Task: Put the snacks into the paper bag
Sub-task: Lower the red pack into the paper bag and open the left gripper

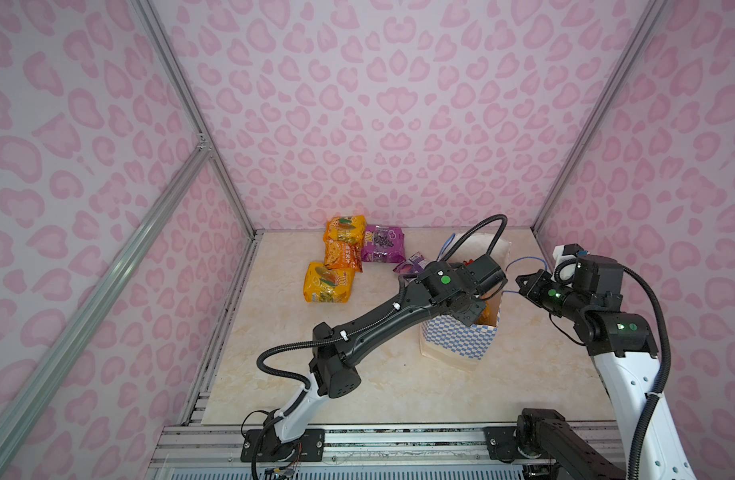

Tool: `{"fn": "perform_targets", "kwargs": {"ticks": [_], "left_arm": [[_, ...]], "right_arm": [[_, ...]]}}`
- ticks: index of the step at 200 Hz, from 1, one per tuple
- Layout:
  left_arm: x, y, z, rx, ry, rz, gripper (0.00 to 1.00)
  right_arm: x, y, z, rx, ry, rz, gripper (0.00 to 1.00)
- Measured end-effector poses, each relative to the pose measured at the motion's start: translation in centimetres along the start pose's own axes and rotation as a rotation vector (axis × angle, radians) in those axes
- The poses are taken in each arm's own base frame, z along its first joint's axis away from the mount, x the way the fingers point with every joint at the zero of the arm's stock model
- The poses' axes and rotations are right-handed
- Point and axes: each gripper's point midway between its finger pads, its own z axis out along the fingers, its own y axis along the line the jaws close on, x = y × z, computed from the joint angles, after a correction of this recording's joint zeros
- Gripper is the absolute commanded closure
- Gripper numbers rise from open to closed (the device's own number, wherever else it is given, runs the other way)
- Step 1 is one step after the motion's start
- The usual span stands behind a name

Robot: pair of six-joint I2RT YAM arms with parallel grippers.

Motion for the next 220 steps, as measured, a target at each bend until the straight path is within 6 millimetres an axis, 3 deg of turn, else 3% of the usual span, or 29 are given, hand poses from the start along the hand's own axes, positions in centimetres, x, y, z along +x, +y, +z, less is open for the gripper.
{"fn": "perform_targets", "kwargs": {"ticks": [30, 63, 82, 121, 159, 187, 211, 220], "left_arm": [[0.8, 0.8, 1.5, -0.054, 0.041, 0.01, 0.56], [0.4, 0.3, 1.5, -0.027, 0.024, -0.004, 0.47], [-0.4, -0.1, 0.4, 0.017, -0.011, -0.017, 0.46], [-3.1, -0.4, -5.2, 0.117, -0.152, -0.052, 0.44], [-4.2, -0.8, -9.3, 0.204, -0.229, -0.073, 0.39], [-5.1, 0.4, -14.7, 0.231, -0.341, -0.117, 0.27], [-4.5, 2.6, -18.2, 0.196, -0.416, -0.162, 0.01], [-4.0, 3.6, -18.9, 0.167, -0.437, -0.178, 0.02]], "right_arm": [[0.0, 0.0, 0.0, 0.0, 0.0, 0.0, 1.0], [0.0, 0.0, 0.0, 0.0, 0.001, 0.0, 1.0], [0.0, 0.0, 0.0, 0.0, 0.001, 0.0, 1.0], [-0.1, 0.1, 0.0, -0.001, -0.001, -0.001, 1.0], [-0.3, -0.1, 0.0, 0.013, -0.011, -0.001, 1.0], [-0.4, -0.3, 0.0, 0.022, -0.017, 0.0, 1.0], [-0.4, -0.3, 0.1, 0.023, -0.015, 0.0, 1.0], [-0.4, -0.4, 0.1, 0.024, -0.014, 0.001, 1.0]]}}
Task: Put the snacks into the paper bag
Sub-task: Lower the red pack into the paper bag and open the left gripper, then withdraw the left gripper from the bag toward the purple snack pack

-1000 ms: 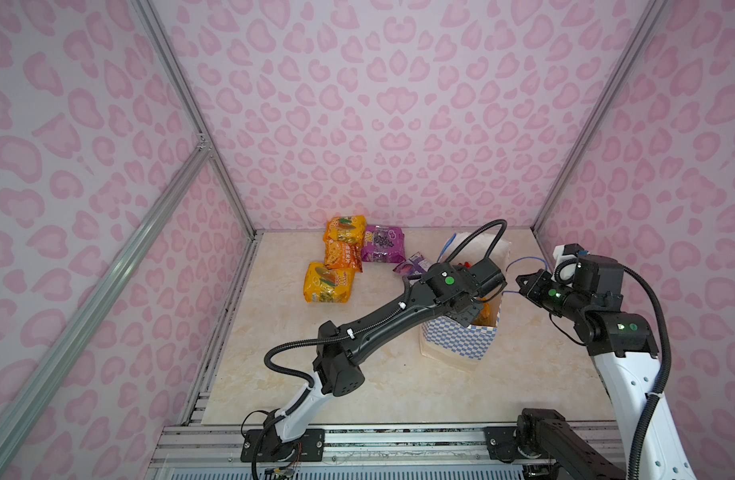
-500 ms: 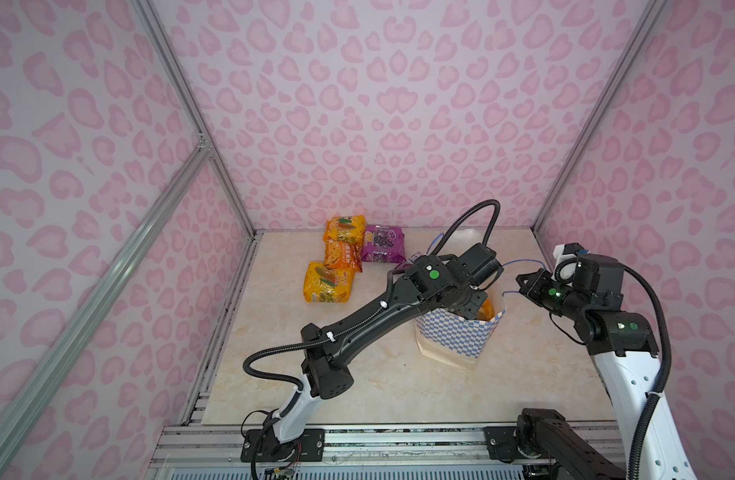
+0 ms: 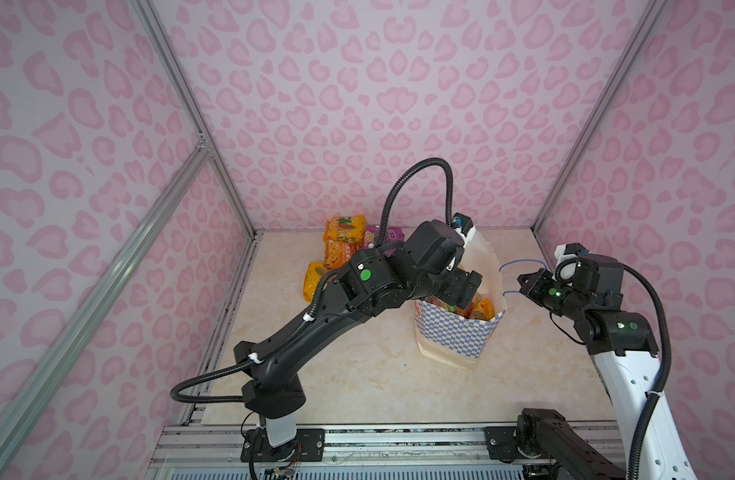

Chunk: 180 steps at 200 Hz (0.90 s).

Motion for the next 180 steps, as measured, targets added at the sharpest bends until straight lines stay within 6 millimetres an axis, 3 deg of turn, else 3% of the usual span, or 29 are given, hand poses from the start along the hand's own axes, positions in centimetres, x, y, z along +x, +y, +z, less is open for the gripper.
{"fn": "perform_targets", "kwargs": {"ticks": [20, 44, 92, 110, 133, 151, 180], "left_arm": [[0.0, 3.4, -0.4, -0.069, -0.015, -0.04, 0.01], [-0.3, 8.3, 1.9, -0.119, 0.008, -0.128, 0.0], [-0.5, 10.6, 8.3, -0.021, 0.096, -0.159, 0.09], [-0.4, 10.2, 10.0, 0.046, 0.124, -0.173, 0.21], [-0.4, 7.2, 10.6, 0.215, 0.152, -0.181, 0.3], [-1.3, 4.4, 9.6, 0.369, 0.15, -0.211, 0.35], [-5.0, 0.3, 6.2, 0.58, 0.063, -0.23, 0.38]], "right_arm": [[0.0, -0.1, 0.2, 0.004, 0.003, 0.002, 1.0], [0.1, -0.3, 0.5, 0.007, 0.01, 0.006, 1.0], [0.1, -0.2, 0.4, 0.006, 0.011, 0.012, 1.0], [0.0, -0.1, 0.1, 0.005, 0.006, 0.009, 1.0], [-0.2, 0.1, -0.1, 0.002, 0.002, 0.001, 1.0], [-0.4, 0.1, 0.0, 0.003, 0.0, 0.003, 1.0], [-0.9, 0.5, 0.1, -0.002, 0.0, 0.01, 1.0]]}}
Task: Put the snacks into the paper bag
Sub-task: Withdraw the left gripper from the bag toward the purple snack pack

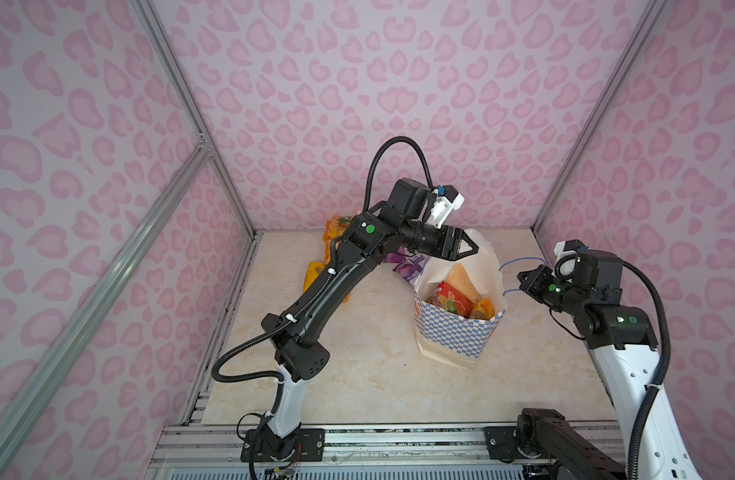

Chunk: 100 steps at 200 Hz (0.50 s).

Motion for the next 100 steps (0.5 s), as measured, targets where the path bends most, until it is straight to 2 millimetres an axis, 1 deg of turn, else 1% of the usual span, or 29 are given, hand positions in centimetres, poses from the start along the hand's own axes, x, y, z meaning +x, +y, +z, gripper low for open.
{"fn": "perform_targets", "kwargs": {"ticks": [19, 31, 39, 46, 51, 56, 68, 78, 81, 88, 100], "left_arm": [[-0.8, -4.6, -1.1, 0.121, -0.035, 0.023, 0.38], [-1.4, -7.2, -2.3, 0.182, -0.064, 0.049, 0.39], [-1.8, -8.2, -3.3, 0.2, -0.083, 0.069, 0.37], [-2.2, -8.2, -4.3, 0.186, -0.107, 0.075, 0.32], [-2.6, -7.8, -5.0, 0.16, -0.128, 0.076, 0.27], [-2.8, -7.0, -5.9, 0.121, -0.15, 0.074, 0.22], [-2.9, -3.8, -7.5, 0.017, -0.18, 0.049, 0.12], [-2.8, -1.3, -8.1, -0.037, -0.182, 0.023, 0.0], [-2.8, -0.6, -8.2, -0.049, -0.18, 0.019, 0.02], [-2.6, 1.4, -8.0, -0.081, -0.172, -0.002, 0.02], [-1.7, 4.3, -7.0, -0.111, -0.13, -0.041, 0.03]], "right_arm": [[-0.8, 0.9, -0.6, -0.019, -0.021, 0.002, 1.0], [-1.3, 1.3, -1.1, -0.028, -0.033, -0.002, 1.0], [-1.5, 1.5, -1.2, -0.028, -0.036, -0.003, 1.0], [-1.6, 1.5, -1.3, -0.028, -0.035, -0.002, 1.0], [-1.5, 1.5, -1.3, -0.027, -0.033, -0.001, 1.0], [-1.5, 1.5, -1.3, -0.026, -0.032, -0.001, 1.0], [-1.3, 1.4, -1.2, -0.022, -0.026, 0.001, 1.0], [-1.1, 1.2, -1.2, -0.019, -0.022, 0.002, 1.0], [-1.0, 1.1, -1.1, -0.018, -0.02, 0.003, 1.0], [-0.9, 1.0, -1.1, -0.016, -0.017, 0.004, 1.0], [-0.6, 0.8, -0.8, -0.013, -0.011, 0.006, 1.0]]}}
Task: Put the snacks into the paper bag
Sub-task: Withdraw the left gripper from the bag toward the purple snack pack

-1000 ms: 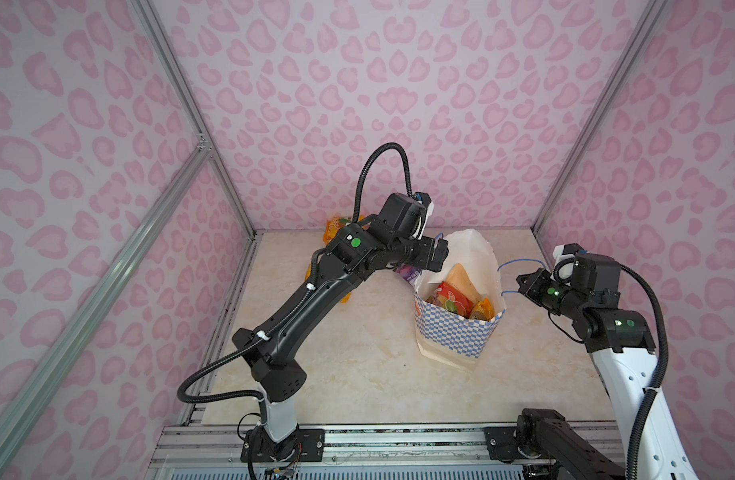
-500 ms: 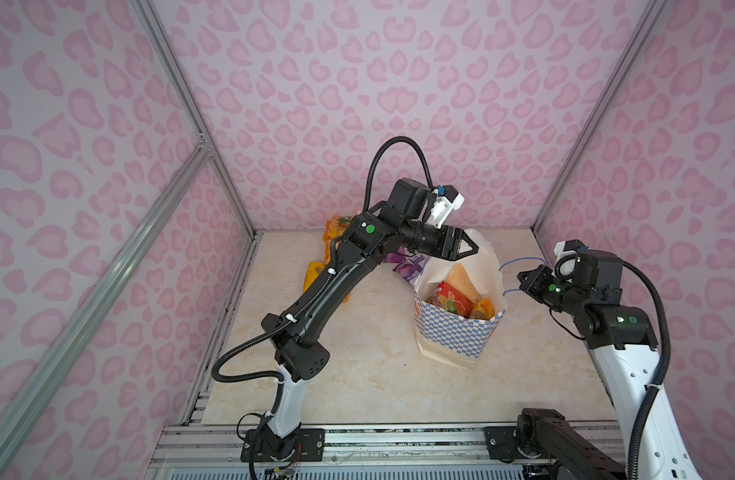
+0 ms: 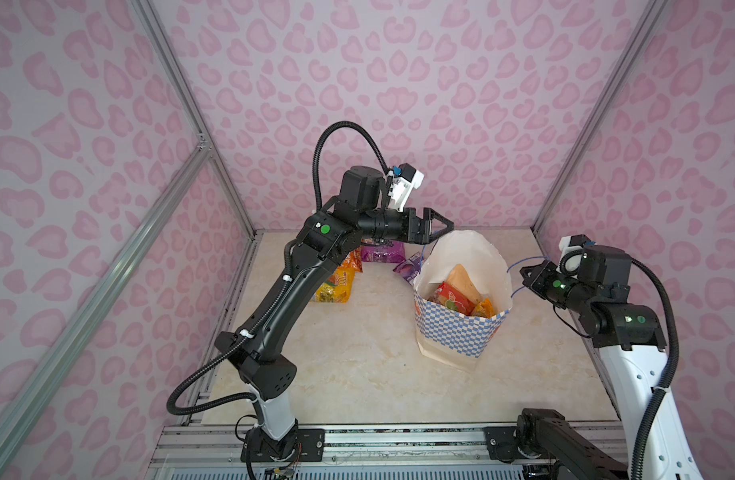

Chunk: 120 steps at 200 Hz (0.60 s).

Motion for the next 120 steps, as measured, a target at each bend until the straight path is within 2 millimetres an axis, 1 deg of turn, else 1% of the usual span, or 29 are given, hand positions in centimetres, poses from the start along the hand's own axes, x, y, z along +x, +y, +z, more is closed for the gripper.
{"fn": "perform_targets", "kwargs": {"ticks": [6, 15, 41, 58, 66, 76, 85, 101, 120], "left_arm": [[0.5, 1.1, 0.7, -0.009, 0.024, -0.011, 0.03], [1.1, 2.2, 1.6, -0.011, 0.054, -0.023, 0.02], [1.7, 5.3, 3.6, 0.005, 0.105, -0.067, 0.02], [2.2, 6.9, 5.2, 0.031, 0.136, -0.095, 0.02], [2.6, 7.0, 5.9, 0.054, 0.156, -0.113, 0.02], [3.4, 6.4, 6.5, 0.084, 0.184, -0.132, 0.02], [4.0, 5.3, 6.9, 0.118, 0.205, -0.129, 0.02], [4.9, 1.8, 7.3, 0.208, 0.232, -0.099, 0.02], [5.5, -1.4, 7.6, 0.299, 0.252, -0.08, 0.02]], "right_arm": [[0.1, -0.1, 0.1, 0.002, 0.004, 0.002, 1.0], [0.2, -0.2, 0.2, 0.004, 0.008, 0.003, 1.0], [0.2, -0.3, 0.3, 0.004, 0.006, 0.003, 1.0], [0.2, -0.3, 0.3, 0.003, 0.006, 0.003, 1.0], [0.2, -0.3, 0.3, 0.003, 0.006, 0.002, 1.0], [0.2, -0.3, 0.3, 0.005, 0.006, 0.002, 1.0], [0.2, -0.2, 0.2, 0.005, 0.005, 0.0, 1.0], [0.0, -0.3, 0.2, 0.011, 0.0, -0.006, 1.0], [0.0, -0.5, 0.5, 0.019, 0.006, -0.007, 1.0]]}}
